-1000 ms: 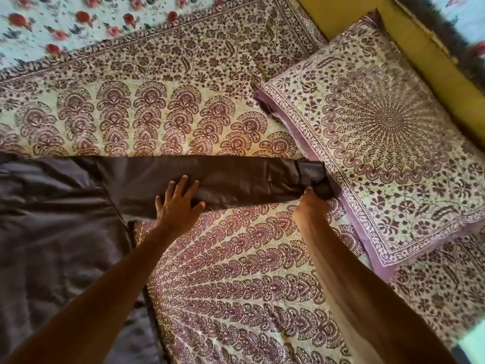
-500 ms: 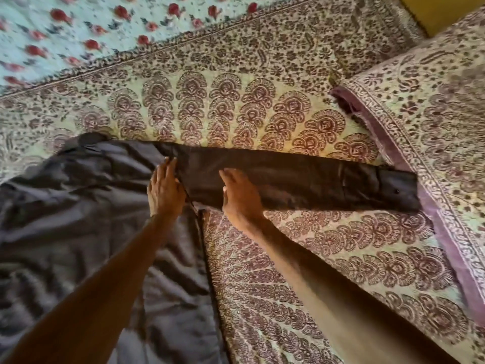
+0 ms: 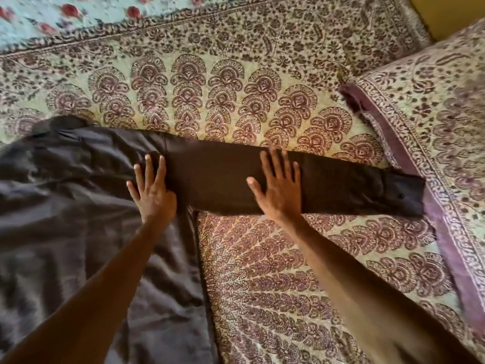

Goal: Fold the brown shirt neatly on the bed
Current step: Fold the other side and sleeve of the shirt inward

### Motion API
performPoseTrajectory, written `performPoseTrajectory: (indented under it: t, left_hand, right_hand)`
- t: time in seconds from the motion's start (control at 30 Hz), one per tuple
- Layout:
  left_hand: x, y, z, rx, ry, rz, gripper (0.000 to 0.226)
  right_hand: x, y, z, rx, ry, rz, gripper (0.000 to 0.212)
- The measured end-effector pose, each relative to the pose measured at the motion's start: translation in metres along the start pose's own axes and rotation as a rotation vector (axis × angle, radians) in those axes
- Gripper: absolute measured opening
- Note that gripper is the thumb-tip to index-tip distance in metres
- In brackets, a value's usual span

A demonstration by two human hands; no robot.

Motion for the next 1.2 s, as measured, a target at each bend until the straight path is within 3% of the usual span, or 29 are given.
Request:
performPoseTrajectory:
  t: [0.1,0.17,0.23,0.37,0.5,0.57,0.73,0.9,0.97,1.07,1.2]
  left_hand:
    - [0.013,0.002,0.074,0.239,0.006,0.02,0.069]
    - [0.048,-0.001,0.136,0.439,0.046,-0.105,0.058]
    - [0.082,-0.007,0.183,0.539,0.092,-0.213,0.064]
    - [0.112,-0.012,0.229,0.511,0.104,-0.253,0.079]
    - [0.117,-0.012,0.232,0.475,0.108,-0.262,0.081]
    - [0.118,-0.012,0.231,0.473,0.13,-0.279,0.08]
    - [0.12,-0.009,0.235,0.432,0.18,-0.342,0.081]
    - [0.118,-0.002,0.237,0.399,0.166,-0.397,0.083]
    - [0.098,0.003,0.236,0.395,-0.057,-0.303,0.073]
    - [0.046,0.002,0.206,0.307,-0.442,-0.01,0.043]
    - [0.0,-0.004,0.144,0.347,-0.235,0.094,0.045]
  right_hand:
    - [-0.014,0.008,0.103,0.154,-0.02,0.025,0.076]
    - [-0.018,0.01,0.142,0.206,-0.022,0.011,0.076]
    - [-0.021,0.012,0.148,0.216,-0.002,0.006,0.074]
    - [-0.015,-0.004,0.134,0.005,0.018,-0.05,0.07]
    - [-0.029,-0.002,0.236,0.229,0.02,0.005,0.075]
    - [-0.033,-0.001,0.256,0.213,0.018,-0.028,0.076]
    - [-0.041,0.0,0.242,0.23,0.072,-0.011,0.071]
    - [-0.066,-0.03,0.202,0.164,0.144,0.128,0.046]
    - [-0.069,-0.043,0.179,0.142,0.174,0.133,0.036]
    - [-0.068,-0.056,0.138,0.159,0.244,0.054,0.02]
    - [-0.047,-0.073,0.06,0.157,0.363,-0.182,0.019]
Point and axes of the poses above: each hand's wrist, its own y-axis towards the middle knuckle, its own x-axis out of the palm, z = x × y, the point moved 10 cm from there along y, towards the middle knuckle, and after that the axes turned 15 degrees about x, right-handed, at the moved point
